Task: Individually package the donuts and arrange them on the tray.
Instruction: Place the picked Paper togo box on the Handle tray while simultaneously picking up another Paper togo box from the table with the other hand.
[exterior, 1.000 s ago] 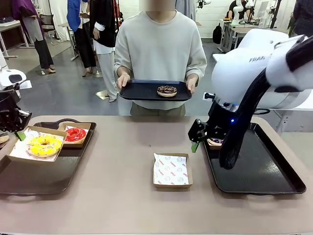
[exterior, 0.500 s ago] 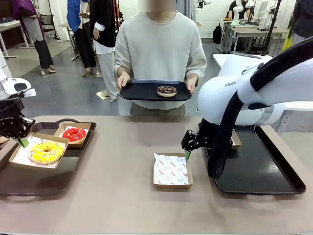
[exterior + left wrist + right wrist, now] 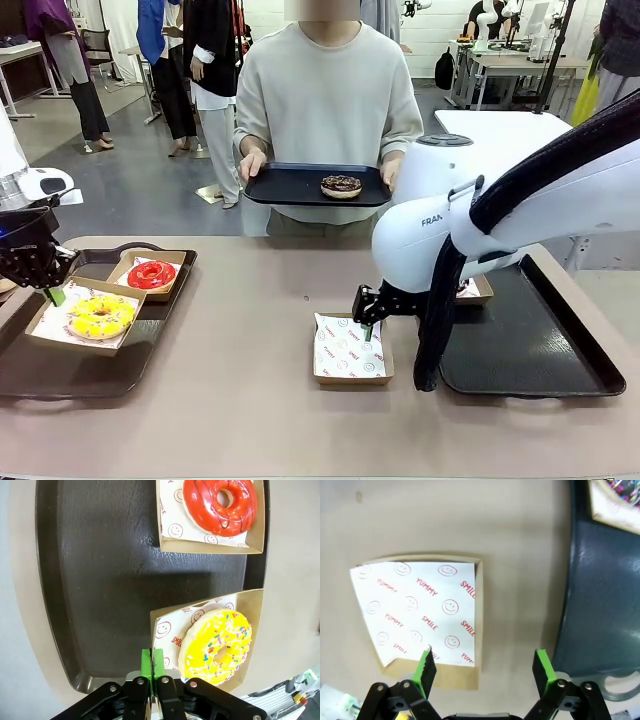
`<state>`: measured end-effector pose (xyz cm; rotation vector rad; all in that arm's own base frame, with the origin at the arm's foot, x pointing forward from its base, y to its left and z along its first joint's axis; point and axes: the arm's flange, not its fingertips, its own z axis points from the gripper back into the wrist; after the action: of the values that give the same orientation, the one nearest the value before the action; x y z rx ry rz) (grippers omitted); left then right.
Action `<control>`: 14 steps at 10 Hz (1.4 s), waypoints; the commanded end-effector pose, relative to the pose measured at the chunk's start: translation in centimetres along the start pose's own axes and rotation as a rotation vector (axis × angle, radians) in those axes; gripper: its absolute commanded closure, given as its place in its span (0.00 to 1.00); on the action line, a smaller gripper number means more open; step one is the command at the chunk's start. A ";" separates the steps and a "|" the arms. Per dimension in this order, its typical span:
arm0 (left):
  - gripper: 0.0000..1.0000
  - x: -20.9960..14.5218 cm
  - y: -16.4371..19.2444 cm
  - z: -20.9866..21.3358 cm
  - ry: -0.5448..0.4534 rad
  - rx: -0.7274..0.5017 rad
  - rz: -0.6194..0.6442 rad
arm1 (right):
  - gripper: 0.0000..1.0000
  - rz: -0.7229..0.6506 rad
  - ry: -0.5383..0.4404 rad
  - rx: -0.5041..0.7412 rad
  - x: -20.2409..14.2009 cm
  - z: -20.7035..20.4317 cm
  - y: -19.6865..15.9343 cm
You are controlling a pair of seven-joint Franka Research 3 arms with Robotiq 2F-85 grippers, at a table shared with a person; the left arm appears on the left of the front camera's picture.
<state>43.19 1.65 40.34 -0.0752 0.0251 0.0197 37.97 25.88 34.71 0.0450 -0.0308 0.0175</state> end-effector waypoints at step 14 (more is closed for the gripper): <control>0.99 1.4 -2.2 -2.1 -0.025 0.103 0.008 | 0.00 -0.097 -0.040 -0.082 0.5 -3.3 2.0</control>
<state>44.00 -0.66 38.74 -0.0022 0.0097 0.0061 38.05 27.40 31.86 -0.0417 -0.0431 -0.0631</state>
